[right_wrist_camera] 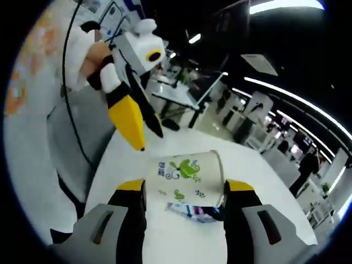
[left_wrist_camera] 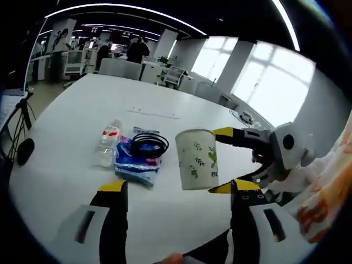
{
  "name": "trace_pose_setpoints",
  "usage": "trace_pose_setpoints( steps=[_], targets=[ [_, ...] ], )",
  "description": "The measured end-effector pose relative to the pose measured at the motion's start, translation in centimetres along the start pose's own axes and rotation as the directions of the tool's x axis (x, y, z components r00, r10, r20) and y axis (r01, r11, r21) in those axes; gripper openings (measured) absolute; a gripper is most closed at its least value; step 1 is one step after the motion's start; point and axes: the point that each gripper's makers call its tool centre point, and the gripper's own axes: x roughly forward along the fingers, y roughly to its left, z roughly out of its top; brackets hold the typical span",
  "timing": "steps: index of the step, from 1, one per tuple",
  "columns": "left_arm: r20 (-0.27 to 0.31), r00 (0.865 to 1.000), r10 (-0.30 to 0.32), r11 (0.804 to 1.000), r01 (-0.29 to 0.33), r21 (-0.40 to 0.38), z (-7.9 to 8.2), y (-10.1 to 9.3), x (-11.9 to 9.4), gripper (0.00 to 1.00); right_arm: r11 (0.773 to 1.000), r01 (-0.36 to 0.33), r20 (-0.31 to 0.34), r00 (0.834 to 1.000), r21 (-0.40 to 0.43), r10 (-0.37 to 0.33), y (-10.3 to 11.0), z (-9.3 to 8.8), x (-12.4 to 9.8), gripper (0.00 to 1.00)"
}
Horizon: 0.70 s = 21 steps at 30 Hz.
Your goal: Arrange the tabletop items into an orderly group along one side of the table until the central work area is clear of visible clutter.
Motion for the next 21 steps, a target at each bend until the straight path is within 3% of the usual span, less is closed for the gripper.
trace_pose_setpoints(
  steps=[4, 8, 11, 15, 20, 21],
  targets=[
    [0.020, 1.000, -0.006, 1.000, 0.007, -0.015, 0.8, -0.5, 0.2, 0.73, 0.999, -0.009, 0.032, 0.999, -0.039, 0.011, -0.3, 1.6, -0.8, 0.55],
    [0.047, 0.993, -0.108, 0.992, 0.110, -0.054, 1.6, -2.2, -0.1, 0.70, 0.998, -0.013, 0.074, 0.997, -0.055, 0.017, -0.5, 3.2, -1.5, 0.55],
    [0.062, 0.989, -0.138, 0.988, 0.142, -0.065, 2.1, -2.6, -0.9, 0.70, 0.998, -0.039, 0.126, 0.991, -0.051, 0.046, -0.3, 4.8, -1.7, 0.55],
    [0.098, 0.976, -0.197, 0.976, 0.205, -0.075, 3.0, -3.3, -2.0, 0.54, 0.995, -0.049, 0.156, 0.986, -0.082, 0.061, -0.3, 6.3, -1.9, 0.55],
    [0.100, 0.969, -0.227, 0.971, 0.233, -0.056, 3.1, -3.7, -2.2, 0.35, 0.997, -0.044, 0.150, 0.987, -0.070, 0.055, -0.2, 6.7, -1.8, 0.54],
    [0.101, 0.960, -0.262, 0.961, 0.269, -0.064, 3.1, -4.3, -2.2, 0.31, 0.996, -0.036, 0.140, 0.989, -0.077, 0.046, -0.2, 6.6, -1.9, 0.54]
  ],
)
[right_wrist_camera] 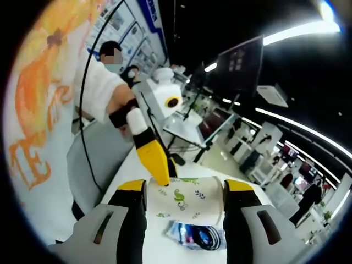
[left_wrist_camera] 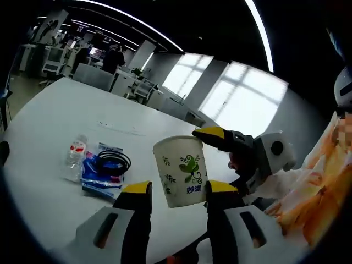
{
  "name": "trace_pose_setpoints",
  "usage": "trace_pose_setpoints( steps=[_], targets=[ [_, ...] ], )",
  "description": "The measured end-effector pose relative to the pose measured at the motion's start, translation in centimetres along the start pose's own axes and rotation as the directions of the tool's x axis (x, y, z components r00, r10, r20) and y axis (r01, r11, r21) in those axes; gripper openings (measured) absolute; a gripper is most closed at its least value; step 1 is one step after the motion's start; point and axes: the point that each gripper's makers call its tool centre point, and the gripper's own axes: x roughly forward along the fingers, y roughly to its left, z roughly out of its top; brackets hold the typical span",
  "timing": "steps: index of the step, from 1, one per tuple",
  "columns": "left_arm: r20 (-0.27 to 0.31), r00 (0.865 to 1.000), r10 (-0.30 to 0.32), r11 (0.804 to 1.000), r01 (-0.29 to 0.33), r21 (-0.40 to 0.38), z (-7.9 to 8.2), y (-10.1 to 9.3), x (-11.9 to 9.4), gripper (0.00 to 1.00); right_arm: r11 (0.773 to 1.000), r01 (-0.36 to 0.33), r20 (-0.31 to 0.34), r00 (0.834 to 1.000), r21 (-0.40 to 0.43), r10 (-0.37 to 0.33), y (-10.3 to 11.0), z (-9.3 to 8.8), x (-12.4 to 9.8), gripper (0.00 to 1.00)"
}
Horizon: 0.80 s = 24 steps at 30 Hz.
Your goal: Arrange the tabletop items into an orderly group along one side of the table until the central work area is clear of visible clutter.
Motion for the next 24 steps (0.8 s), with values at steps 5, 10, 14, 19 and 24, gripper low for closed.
trace_pose_setpoints(
  steps=[5, 10, 14, 19, 24],
  targets=[
    [-0.053, 0.998, -0.028, 0.999, 0.026, -0.029, -1.5, 0.3, 1.4, 0.43, 1.000, 0.014, -0.049, 0.999, -0.008, -0.015, 0.4, -0.8, -0.2, 0.54],
    [-0.088, 0.986, -0.142, 0.986, 0.133, -0.105, -2.5, 0.2, 2.0, 0.83, 0.997, 0.022, -0.095, 0.995, -0.070, -0.029, 1.0, 0.1, -1.1, 0.54],
    [-0.023, 0.961, -0.276, 0.951, 0.270, -0.151, -1.2, -1.6, 1.9, 0.59, 0.998, 0.037, -0.072, 0.997, -0.059, -0.041, 1.4, 2.2, -1.2, 0.54],
    [0.001, 0.933, -0.361, 0.919, 0.356, -0.172, -0.9, -3.0, 1.3, 0.38, 0.998, 0.046, -0.111, 0.992, -0.053, -0.052, 1.5, 1.9, -0.9, 0.54],
    [-0.009, 0.942, -0.336, 0.930, 0.330, -0.163, -1.1, -2.5, 0.5, 0.37, 0.998, 0.056, -0.124, 0.991, -0.009, -0.056, 1.9, 1.9, -0.2, 0.54]
  ],
)
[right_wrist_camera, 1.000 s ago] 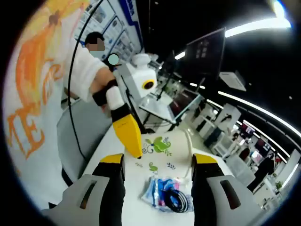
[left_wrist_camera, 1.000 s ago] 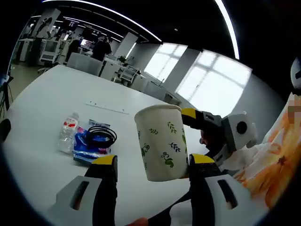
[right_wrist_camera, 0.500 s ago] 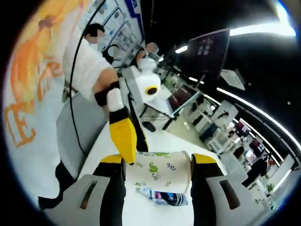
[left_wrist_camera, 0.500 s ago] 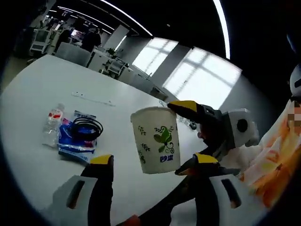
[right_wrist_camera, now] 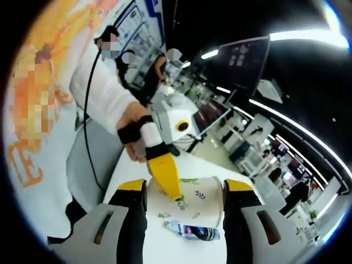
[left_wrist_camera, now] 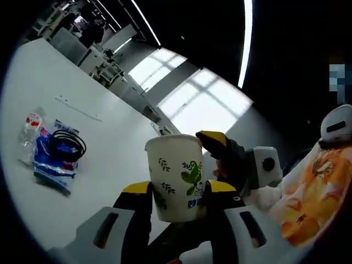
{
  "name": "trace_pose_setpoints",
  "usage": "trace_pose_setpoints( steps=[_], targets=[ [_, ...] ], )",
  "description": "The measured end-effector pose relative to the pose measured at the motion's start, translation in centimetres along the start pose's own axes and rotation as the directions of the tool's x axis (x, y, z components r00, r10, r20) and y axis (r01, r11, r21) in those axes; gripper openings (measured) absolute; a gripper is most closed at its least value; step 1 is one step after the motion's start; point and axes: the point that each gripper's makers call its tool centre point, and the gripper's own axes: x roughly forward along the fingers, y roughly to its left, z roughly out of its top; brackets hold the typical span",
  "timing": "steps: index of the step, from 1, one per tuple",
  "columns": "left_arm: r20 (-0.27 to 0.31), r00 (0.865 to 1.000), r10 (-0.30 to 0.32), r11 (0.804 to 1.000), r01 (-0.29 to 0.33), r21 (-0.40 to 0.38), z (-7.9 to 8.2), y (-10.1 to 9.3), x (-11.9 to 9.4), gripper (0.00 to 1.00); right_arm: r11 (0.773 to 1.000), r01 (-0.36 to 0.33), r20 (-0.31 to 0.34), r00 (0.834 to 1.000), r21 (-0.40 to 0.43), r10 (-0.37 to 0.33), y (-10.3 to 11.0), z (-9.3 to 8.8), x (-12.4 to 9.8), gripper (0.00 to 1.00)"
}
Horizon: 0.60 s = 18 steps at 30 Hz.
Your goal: Arrange the tabletop items into an orderly group along one side of the table until the central work area is clear of visible clutter.
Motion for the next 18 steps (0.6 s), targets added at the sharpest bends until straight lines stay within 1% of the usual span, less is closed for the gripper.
trace_pose_setpoints(
  steps=[2, 3, 4, 6, 7, 8, 9, 10, 11, 12, 13, 14, 15, 16, 17, 18],
  targets=[
    [-0.011, 0.999, 0.031, 0.999, -0.031, 0.020, -0.3, 0.6, -0.2, 0.36, 0.999, 0.000, -0.022, 1.000, 0.038, 0.001, 0.2, -0.5, 0.4, 0.54],
    [-0.006, 0.999, 0.044, 0.999, -0.044, 0.027, -0.3, 0.8, -0.2, 0.36, 0.999, 0.006, -0.025, 1.000, 0.041, -0.005, 0.2, -0.7, 0.5, 0.54],
    [-0.004, 0.998, 0.064, 0.997, -0.064, 0.051, -0.3, 1.3, -0.2, 0.36, 0.998, 0.012, -0.028, 1.000, 0.061, -0.011, 0.2, -0.9, 0.5, 0.53],
    [0.007, 0.996, 0.092, 0.993, -0.093, 0.074, -0.2, 1.8, -0.1, 0.36, 0.982, 0.024, -0.028, 0.999, 0.188, -0.019, 0.0, -1.6, 0.1, 0.52],
    [0.025, 0.993, 0.112, 0.991, -0.113, 0.071, 0.1, 2.0, 0.0, 0.36, 0.975, 0.024, -0.034, 0.999, 0.220, -0.017, -0.1, -2.0, -0.1, 0.53],
    [0.043, 0.990, 0.133, 0.989, -0.135, 0.064, 0.4, 2.3, 0.1, 0.36, 0.973, 0.022, -0.029, 0.999, 0.231, -0.015, -0.2, -2.4, -0.4, 0.54],
    [0.057, 0.988, 0.140, 0.988, -0.144, 0.062, 0.6, 2.2, 0.1, 0.36, 0.971, 0.022, -0.004, 1.000, 0.237, -0.021, -0.6, -2.6, -0.8, 0.55],
    [0.074, 0.985, 0.153, 0.985, -0.158, 0.065, 0.9, 2.2, 0.1, 0.36, 0.965, 0.025, 0.022, 0.999, 0.260, -0.032, -1.0, -2.8, -1.2, 0.55],
    [0.107, 0.979, 0.174, 0.981, -0.182, 0.069, 1.4, 2.2, 0.2, 0.36, 0.953, 0.032, 0.042, 0.998, 0.300, -0.047, -1.6, -3.1, -1.7, 0.55],
    [0.121, 0.976, 0.183, 0.979, -0.192, 0.062, 1.6, 2.3, 0.2, 0.36, 0.940, 0.032, 0.052, 0.997, 0.339, -0.053, -2.1, -3.6, -2.0, 0.56],
    [0.151, 0.968, 0.202, 0.976, -0.212, 0.055, 2.0, 2.2, 0.4, 0.36, 0.923, 0.020, 0.058, 0.997, 0.384, -0.045, -2.3, -4.1, -2.3, 0.57],
    [0.167, 0.963, 0.213, 0.973, -0.224, 0.053, 2.2, 2.1, 0.6, 0.36, 0.906, 0.003, 0.062, 0.998, 0.423, -0.032, -2.4, -4.6, -2.6, 0.61],
    [0.191, 0.955, 0.226, 0.969, -0.240, 0.057, 2.4, 1.9, 1.0, 0.36, 0.868, -0.016, 0.058, 0.998, 0.497, -0.014, -2.5, -5.7, -3.0, 0.67],
    [0.211, 0.950, 0.231, 0.966, -0.250, 0.068, 2.6, 1.7, 1.4, 0.36, 0.845, -0.022, 0.061, 0.998, 0.534, -0.013, -2.7, -6.3, -3.3, 0.71],
    [0.238, 0.942, 0.238, 0.962, -0.261, 0.074, 2.8, 1.4, 2.1, 0.36, 0.804, -0.032, 0.073, 0.997, 0.594, -0.014, -3.1, -7.2, -3.8, 0.72],
    [0.263, 0.934, 0.241, 0.959, -0.271, 0.081, 3.0, 1.1, 2.6, 0.36, 0.759, -0.049, 0.082, 0.997, 0.649, -0.006, -3.3, -7.7, -4.3, 0.70]
  ],
)
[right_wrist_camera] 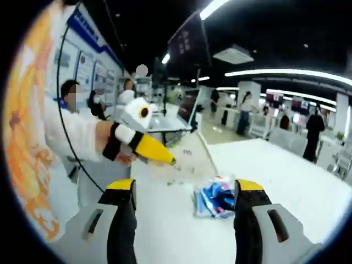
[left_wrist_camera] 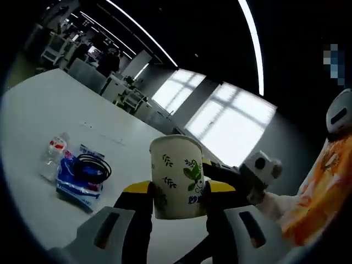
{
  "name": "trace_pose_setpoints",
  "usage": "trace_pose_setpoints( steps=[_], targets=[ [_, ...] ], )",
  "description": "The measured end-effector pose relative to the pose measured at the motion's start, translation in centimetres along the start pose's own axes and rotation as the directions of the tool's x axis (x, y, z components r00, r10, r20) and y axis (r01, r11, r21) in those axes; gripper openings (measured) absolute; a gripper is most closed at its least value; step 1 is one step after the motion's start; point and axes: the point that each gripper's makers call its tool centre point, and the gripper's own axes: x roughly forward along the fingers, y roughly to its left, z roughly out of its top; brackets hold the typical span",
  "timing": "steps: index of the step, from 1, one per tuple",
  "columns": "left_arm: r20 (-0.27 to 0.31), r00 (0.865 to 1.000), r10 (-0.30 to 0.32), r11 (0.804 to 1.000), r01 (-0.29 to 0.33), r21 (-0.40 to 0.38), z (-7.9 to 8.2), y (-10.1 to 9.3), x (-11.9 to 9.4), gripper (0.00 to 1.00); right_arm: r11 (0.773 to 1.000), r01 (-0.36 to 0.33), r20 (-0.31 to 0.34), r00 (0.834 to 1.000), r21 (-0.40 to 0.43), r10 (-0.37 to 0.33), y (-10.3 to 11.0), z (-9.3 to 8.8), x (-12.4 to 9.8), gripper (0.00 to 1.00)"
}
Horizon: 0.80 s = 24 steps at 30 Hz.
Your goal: Arrange the tabletop items into an orderly group along one side of the table until the central work area is clear of visible clutter.
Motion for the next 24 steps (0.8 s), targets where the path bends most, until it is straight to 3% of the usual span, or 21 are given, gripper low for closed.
trace_pose_setpoints(
  steps=[2, 3, 5, 7, 8, 9, 11, 13, 16, 18, 19, 21, 22, 24],
  targets=[
    [0.080, 0.997, 0.009, 1.000, -0.007, -0.018, 0.7, -1.1, 1.2, 0.36, 0.984, -0.041, 0.001, 0.999, 0.173, 0.041, -0.8, -0.1, -1.3, 0.62],
    [0.131, 0.991, 0.022, 0.999, -0.016, -0.041, 1.2, -1.6, 1.9, 0.36, 0.974, -0.062, 0.019, 0.998, 0.219, 0.059, -1.1, 0.3, -1.8, 0.59],
    [0.186, 0.982, 0.011, 1.000, -0.010, -0.007, 1.9, -2.6, 2.8, 0.36, 0.946, -0.111, 0.079, 0.993, 0.304, 0.091, -2.1, 1.3, -3.1, 0.61],
    [0.216, 0.976, 0.029, 0.998, -0.040, 0.043, 2.2, -3.4, 3.9, 0.36, 0.885, -0.159, 0.129, 0.985, 0.438, 0.113, -3.6, 1.8, -4.4, 0.58],
    [0.206, 0.978, 0.035, 0.997, -0.047, 0.056, 2.0, -3.9, 4.7, 0.36, 0.834, -0.175, 0.194, 0.977, 0.523, 0.084, -5.1, 2.7, -5.0, 0.55],
    [0.201, 0.979, 0.032, 0.997, -0.046, 0.064, 2.0, -4.2, 4.9, 0.36, 0.800, -0.182, 0.219, 0.974, 0.571, 0.065, -6.0, 3.1, -5.5, 0.53],
    [0.155, 0.988, 0.001, 0.988, -0.026, 0.154, 1.9, -5.4, 5.6, 0.36, 0.771, -0.197, 0.273, 0.961, 0.606, 0.031, -7.3, 4.5, -6.5, 0.54],
    [0.143, 0.989, -0.019, 0.974, -0.014, 0.226, 2.2, -5.9, 6.2, 0.36, 0.782, -0.217, 0.308, 0.951, 0.584, 0.034, -8.0, 5.5, -7.1, 0.55],
    [0.115, 0.989, -0.094, 0.977, 0.070, 0.200, 2.6, -6.7, 7.2, 0.36, 0.803, -0.222, 0.319, 0.947, 0.552, 0.043, -8.4, 6.2, -6.8, 0.54],
    [0.075, 0.987, -0.143, 0.955, 0.118, 0.271, 2.7, -7.3, 7.7, 0.36, 0.799, -0.257, 0.328, 0.941, 0.544, 0.079, -8.1, 6.4, -6.4, 0.52],
    [0.056, 0.986, -0.157, 0.943, 0.133, 0.304, 2.6, -7.2, 7.9, 0.36, 0.793, -0.291, 0.354, 0.930, 0.535, 0.103, -7.7, 6.9, -6.4, 0.52],
    [0.053, 0.986, -0.155, 0.945, 0.133, 0.300, 2.4, -6.4, 8.3, 0.36, 0.770, -0.326, 0.368, 0.921, 0.549, 0.127, -7.3, 7.1, -6.3, 0.49],
    [0.040, 0.987, -0.156, 0.945, 0.138, 0.295, 2.1, -6.3, 8.4, 0.36, 0.774, -0.313, 0.348, 0.929, 0.550, 0.128, -7.3, 6.8, -6.0, 0.46],
    [0.010, 0.985, -0.172, 0.932, 0.159, 0.325, 1.4, -6.3, 8.6, 0.36, 0.785, -0.318, 0.347, 0.927, 0.531, 0.140, -7.1, 6.7, -5.9, 0.45]
  ],
)
